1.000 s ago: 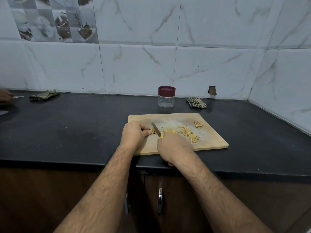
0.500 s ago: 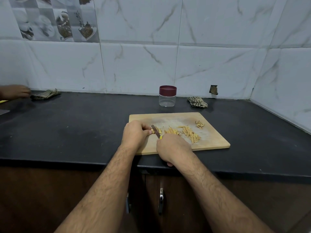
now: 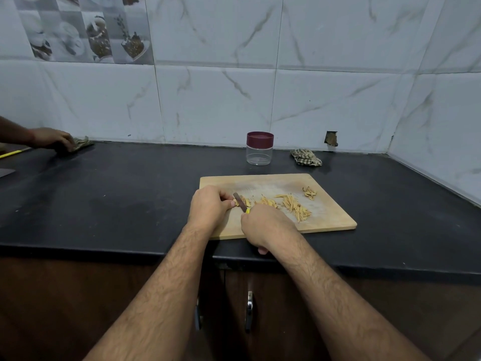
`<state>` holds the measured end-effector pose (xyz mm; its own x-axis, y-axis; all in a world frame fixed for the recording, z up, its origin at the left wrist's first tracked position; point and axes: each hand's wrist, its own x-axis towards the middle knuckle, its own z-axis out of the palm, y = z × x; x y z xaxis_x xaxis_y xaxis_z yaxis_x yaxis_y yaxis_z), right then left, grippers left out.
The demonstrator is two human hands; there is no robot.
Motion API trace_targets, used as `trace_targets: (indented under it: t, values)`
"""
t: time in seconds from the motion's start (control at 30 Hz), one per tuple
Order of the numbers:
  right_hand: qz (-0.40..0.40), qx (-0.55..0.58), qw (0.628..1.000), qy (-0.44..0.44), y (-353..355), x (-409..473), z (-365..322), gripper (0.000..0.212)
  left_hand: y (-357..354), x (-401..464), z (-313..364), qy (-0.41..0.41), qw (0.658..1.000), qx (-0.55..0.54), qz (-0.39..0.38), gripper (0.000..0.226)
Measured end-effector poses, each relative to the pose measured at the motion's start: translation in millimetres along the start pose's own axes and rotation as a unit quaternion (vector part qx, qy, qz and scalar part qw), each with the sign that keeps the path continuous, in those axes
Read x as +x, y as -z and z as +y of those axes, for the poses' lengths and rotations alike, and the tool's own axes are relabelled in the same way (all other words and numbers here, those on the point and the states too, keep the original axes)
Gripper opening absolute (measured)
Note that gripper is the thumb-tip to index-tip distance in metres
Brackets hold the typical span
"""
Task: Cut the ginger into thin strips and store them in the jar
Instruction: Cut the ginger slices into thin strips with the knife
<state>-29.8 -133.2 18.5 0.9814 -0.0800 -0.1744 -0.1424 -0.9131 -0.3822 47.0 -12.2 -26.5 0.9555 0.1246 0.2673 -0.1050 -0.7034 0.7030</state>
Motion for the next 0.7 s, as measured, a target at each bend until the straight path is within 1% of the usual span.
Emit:
trace_targets:
  t: [0.57,0.7]
  values:
    - [0.01,-0.05,0.999,0.01,-2.9,4.7,-8.2,0.024,-1.1,2.8,-2.8,0.004,1.0,-0.002,-0.002,0.009]
    - [0.003,-0.055,0.998,0.013,-2.3,6.5,-8.5,0.015,-1.2,2.8,-3.3,0.002,1.0,-0.003,-0.003,0.008]
